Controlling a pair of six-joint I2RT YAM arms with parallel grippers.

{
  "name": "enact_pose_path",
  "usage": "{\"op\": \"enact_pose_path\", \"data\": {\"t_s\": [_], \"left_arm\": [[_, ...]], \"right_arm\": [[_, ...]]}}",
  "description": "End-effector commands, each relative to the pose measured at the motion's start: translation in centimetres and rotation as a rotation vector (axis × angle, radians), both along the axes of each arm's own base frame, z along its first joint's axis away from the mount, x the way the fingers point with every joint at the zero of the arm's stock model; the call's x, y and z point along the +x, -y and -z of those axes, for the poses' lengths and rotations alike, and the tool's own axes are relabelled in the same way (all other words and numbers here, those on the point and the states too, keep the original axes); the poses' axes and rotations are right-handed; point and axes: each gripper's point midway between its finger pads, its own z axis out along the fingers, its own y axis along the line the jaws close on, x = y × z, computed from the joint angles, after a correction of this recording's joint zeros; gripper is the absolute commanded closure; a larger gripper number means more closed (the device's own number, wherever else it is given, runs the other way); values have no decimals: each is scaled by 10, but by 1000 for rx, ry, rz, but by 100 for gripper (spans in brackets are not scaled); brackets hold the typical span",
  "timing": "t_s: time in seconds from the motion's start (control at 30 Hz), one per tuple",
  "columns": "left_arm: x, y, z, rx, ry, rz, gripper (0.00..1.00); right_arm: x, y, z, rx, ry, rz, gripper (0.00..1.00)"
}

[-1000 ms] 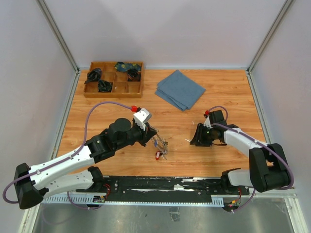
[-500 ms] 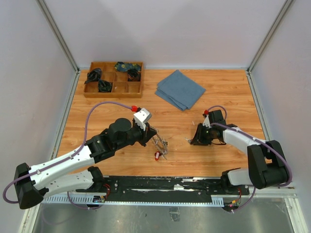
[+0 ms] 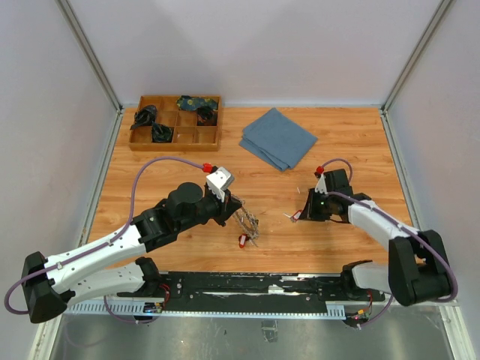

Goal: Put the keys on the keyring

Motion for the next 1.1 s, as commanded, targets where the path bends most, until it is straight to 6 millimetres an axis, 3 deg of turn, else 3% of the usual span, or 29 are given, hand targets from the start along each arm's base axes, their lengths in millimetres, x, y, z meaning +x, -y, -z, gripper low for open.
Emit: {"op": "enact_pose_path", "data": {"t_s": [0.0, 0.2, 0.23, 0.3, 0.37, 0.57, 1.07], "left_arm": [[5, 5, -36, -84, 72, 3, 99], [4, 4, -36, -88, 80, 6, 99], [4, 4, -36, -87, 81, 5, 99], [5, 4, -36, -85, 82, 5, 99], [5, 4, -37, -86, 84, 6, 99], [5, 6, -35, -78, 87, 11, 100], [7, 9, -36, -76, 84, 18, 99]], "right_arm": [[8, 12, -28, -44, 132, -43, 99], [8, 18, -54, -70, 223, -75, 99], [9, 19, -55, -78, 230, -74, 91], [8, 20, -53, -88, 224, -83, 63], [7, 16, -50, -74, 206, -117, 54], [6, 1, -36, -27, 100, -196, 49], [9, -2, -12, -104, 5, -220, 51]]}}
